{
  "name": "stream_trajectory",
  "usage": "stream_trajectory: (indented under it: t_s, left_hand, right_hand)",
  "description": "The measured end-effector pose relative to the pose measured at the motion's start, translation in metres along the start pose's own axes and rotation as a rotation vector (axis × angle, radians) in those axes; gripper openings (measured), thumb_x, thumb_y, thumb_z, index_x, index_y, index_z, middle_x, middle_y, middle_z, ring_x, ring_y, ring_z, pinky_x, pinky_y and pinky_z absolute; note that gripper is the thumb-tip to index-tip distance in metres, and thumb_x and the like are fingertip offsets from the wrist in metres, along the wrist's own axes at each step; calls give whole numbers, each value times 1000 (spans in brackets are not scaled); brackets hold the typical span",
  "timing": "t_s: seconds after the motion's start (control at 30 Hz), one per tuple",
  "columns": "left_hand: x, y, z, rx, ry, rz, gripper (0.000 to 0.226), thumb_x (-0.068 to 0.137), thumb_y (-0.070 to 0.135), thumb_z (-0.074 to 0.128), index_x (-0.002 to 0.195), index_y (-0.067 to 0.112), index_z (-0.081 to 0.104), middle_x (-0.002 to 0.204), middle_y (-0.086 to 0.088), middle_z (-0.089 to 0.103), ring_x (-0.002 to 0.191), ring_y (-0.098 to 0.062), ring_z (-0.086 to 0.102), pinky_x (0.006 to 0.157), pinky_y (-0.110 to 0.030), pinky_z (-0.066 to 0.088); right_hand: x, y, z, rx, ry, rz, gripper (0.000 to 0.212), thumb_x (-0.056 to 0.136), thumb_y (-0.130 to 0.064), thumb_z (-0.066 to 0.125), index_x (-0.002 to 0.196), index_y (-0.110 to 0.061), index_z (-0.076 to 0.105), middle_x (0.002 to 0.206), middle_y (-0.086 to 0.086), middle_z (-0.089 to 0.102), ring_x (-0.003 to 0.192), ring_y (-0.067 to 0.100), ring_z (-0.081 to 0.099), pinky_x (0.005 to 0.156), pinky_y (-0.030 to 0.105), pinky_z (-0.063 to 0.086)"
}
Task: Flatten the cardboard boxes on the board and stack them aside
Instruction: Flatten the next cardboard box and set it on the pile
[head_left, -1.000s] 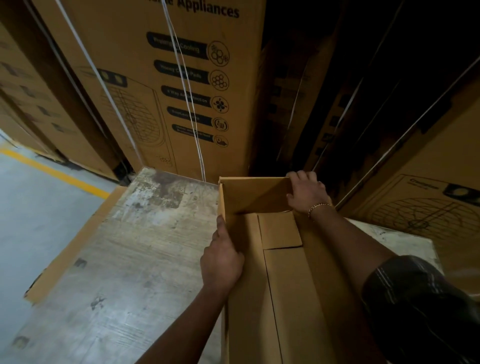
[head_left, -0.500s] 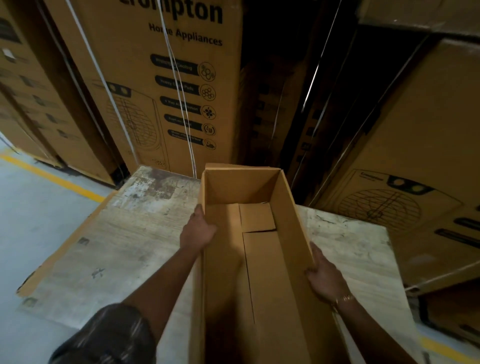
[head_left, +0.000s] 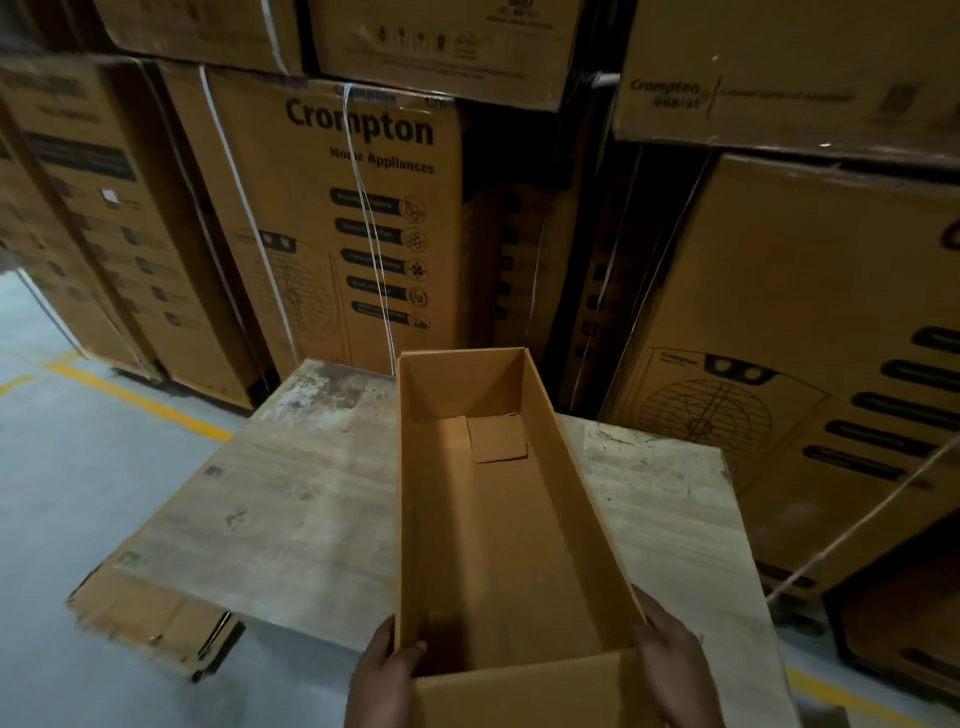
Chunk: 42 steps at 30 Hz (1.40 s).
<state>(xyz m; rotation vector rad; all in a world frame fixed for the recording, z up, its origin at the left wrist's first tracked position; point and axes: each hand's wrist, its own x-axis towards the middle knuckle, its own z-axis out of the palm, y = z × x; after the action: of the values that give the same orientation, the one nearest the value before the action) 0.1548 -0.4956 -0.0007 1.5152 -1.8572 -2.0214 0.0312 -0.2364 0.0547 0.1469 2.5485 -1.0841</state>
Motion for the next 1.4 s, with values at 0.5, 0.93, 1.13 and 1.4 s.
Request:
stream_trajectory:
  t_s: [0.5, 0.93, 1.13, 1.4]
  left_hand:
    - [40, -7, 57, 412, -88, 17, 51, 99, 54, 44, 122, 13, 63, 111, -8, 65, 93, -23, 57, 89, -35, 47]
    - [11, 104, 25, 89, -179, 296, 27, 93, 46, 60, 102, 22, 65, 106, 5, 68, 104, -20, 61, 92, -34, 46]
    - [26, 106, 40, 255, 6, 279, 45, 100, 55, 41, 103, 18, 68, 108, -2, 69, 104, -27, 64, 92, -37, 50]
    - [44, 118, -1, -131, -247, 167, 53, 94, 62, 50, 91, 18, 80, 89, -5, 78, 86, -24, 74, 86, -41, 58]
  right_hand:
    - [-50, -85, -29, -666, 220, -554, 59, 91, -69, 30, 139, -39, 47, 146, -20, 48, 107, 15, 66, 83, 31, 55]
    - [-19, -67, 8, -271, 123, -416, 72, 84, -74, 50, 146, -48, 25, 154, -28, 9, 145, 6, 12, 120, 42, 23]
    - [-9, -57, 23, 585, -218, 72, 88, 82, -68, 60, 151, -21, 34, 150, 7, 43, 135, 31, 42, 111, 43, 35]
    - [-29, -124, 35, 250, -97, -265, 88, 75, -88, 43, 150, -55, 11, 162, -22, 11, 148, 12, 17, 119, 43, 20]
